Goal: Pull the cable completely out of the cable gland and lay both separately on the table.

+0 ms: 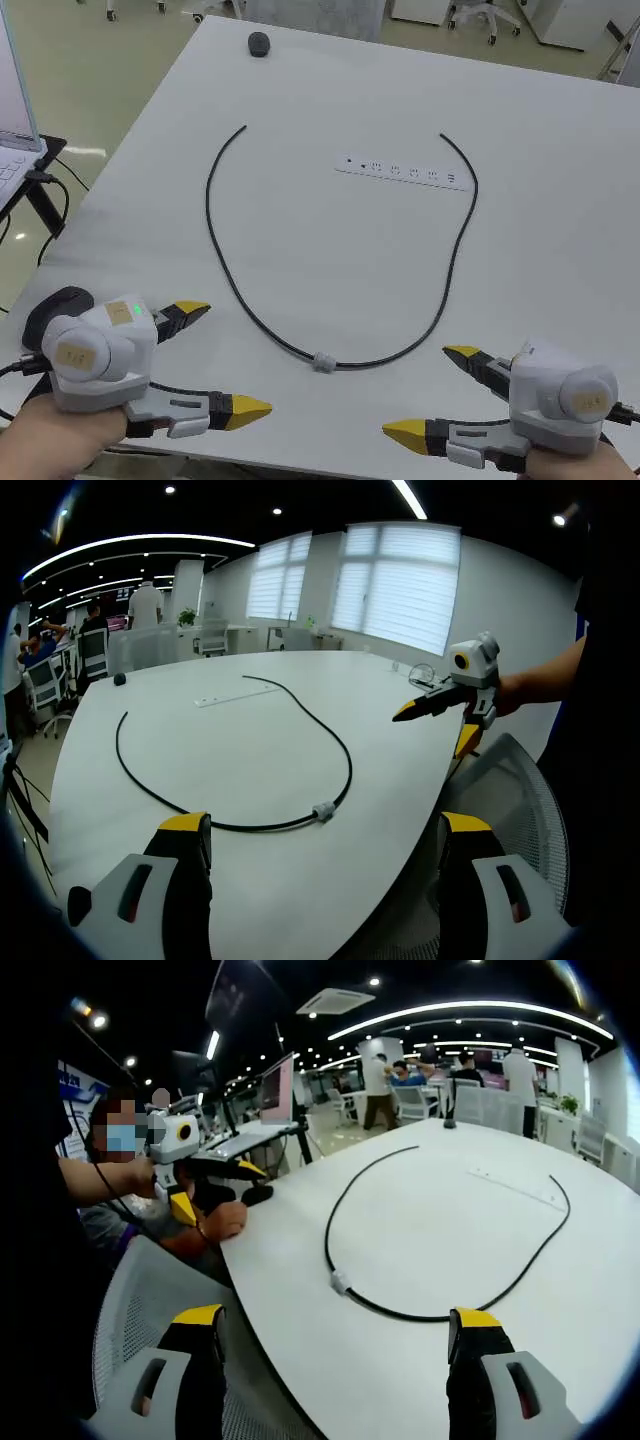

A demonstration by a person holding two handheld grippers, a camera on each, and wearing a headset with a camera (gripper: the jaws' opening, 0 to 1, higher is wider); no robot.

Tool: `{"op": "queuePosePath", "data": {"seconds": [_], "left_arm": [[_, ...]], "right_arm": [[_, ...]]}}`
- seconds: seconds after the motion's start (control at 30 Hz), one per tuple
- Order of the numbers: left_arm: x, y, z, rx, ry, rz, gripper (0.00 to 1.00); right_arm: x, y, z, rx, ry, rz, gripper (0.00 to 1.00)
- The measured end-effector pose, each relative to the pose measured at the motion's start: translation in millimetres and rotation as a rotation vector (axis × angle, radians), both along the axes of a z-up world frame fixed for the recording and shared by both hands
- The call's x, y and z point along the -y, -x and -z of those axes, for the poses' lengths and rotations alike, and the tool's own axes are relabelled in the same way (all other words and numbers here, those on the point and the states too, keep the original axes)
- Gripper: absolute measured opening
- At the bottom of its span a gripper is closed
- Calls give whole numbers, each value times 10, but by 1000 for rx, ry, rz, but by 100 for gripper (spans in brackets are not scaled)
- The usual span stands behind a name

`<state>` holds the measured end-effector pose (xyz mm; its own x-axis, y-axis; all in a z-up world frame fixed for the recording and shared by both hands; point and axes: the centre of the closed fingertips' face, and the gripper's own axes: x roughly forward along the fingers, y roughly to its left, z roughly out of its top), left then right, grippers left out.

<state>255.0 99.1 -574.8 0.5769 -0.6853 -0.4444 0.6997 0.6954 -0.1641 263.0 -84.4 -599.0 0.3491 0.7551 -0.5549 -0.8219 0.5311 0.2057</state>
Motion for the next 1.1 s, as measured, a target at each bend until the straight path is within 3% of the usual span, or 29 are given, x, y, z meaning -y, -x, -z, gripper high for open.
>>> {"op": "queuePosePath", "data": {"seconds": [0.4, 0.57, 0.9, 1.1], "left_arm": [[3, -11, 16, 3, -19, 21, 95], [-62, -26, 40, 3, -26, 12, 95], [-21, 0, 58, 1, -21, 6, 95], [7, 30, 95, -5, -15, 9, 95]], "right_arm": [[-6, -3, -15, -3, -9, 17, 92], [-60, -40, -16, 2, 7, -2, 92], [-227, -170, -26, 3, 41, -50, 90], [-325, -200, 56, -8, 95, -96, 88]]}}
